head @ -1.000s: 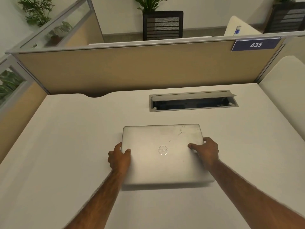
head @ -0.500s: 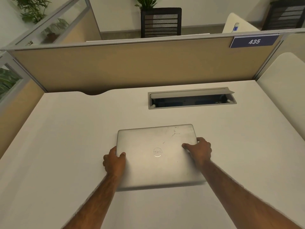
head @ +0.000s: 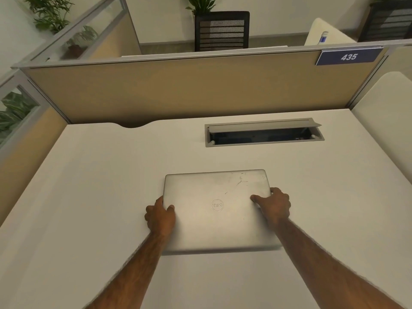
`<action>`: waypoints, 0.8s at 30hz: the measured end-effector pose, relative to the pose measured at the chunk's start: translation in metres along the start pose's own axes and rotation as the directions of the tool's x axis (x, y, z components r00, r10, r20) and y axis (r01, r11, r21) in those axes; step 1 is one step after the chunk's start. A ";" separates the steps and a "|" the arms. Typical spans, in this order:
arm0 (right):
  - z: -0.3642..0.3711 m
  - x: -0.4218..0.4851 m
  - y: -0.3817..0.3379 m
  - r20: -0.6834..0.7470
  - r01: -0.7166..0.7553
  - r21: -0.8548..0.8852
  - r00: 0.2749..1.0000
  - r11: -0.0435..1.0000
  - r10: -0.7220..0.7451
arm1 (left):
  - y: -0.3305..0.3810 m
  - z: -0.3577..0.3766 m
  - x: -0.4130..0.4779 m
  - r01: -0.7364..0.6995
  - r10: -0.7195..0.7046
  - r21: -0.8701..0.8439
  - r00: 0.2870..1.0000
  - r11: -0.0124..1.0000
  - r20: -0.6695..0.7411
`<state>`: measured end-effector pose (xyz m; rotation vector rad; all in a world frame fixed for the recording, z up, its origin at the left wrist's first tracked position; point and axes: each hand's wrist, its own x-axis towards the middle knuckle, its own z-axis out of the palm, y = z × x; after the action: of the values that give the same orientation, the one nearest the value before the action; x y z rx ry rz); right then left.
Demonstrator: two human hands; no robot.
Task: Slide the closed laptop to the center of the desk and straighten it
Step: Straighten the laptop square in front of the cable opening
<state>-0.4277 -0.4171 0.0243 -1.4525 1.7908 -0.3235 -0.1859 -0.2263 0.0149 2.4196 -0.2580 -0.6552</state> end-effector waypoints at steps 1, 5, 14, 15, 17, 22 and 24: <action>0.000 0.000 -0.001 0.002 -0.004 -0.003 1.000 1.000 0.004 | 0.000 0.000 0.000 -0.001 0.001 0.004 1.000 1.000 0.001; 0.000 -0.001 -0.002 0.003 -0.025 -0.004 1.000 1.000 0.025 | 0.002 0.000 -0.001 0.007 -0.007 -0.001 1.000 1.000 -0.004; -0.001 0.000 -0.001 0.009 -0.025 -0.009 1.000 1.000 0.025 | 0.001 0.002 -0.006 -0.001 0.003 0.041 0.999 0.999 -0.047; -0.001 0.001 -0.002 0.018 -0.026 -0.012 0.999 1.000 0.026 | 0.001 0.003 -0.007 -0.017 0.020 0.062 0.999 0.998 -0.050; -0.002 0.002 -0.002 0.038 -0.024 -0.025 0.999 0.999 0.025 | -0.001 0.003 -0.010 -0.068 0.074 0.119 0.996 0.991 -0.048; -0.003 -0.003 0.001 0.064 0.049 -0.171 0.997 0.984 -0.038 | -0.008 0.006 -0.020 -0.185 0.208 0.273 0.976 0.944 -0.058; -0.002 -0.009 0.004 0.052 0.115 -0.260 0.993 0.959 -0.105 | -0.010 0.008 -0.024 -0.238 0.269 0.315 0.961 0.919 -0.058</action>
<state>-0.4323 -0.4077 0.0270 -1.7360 1.7767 -0.1147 -0.2099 -0.2147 0.0127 2.6379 -0.6635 -0.3971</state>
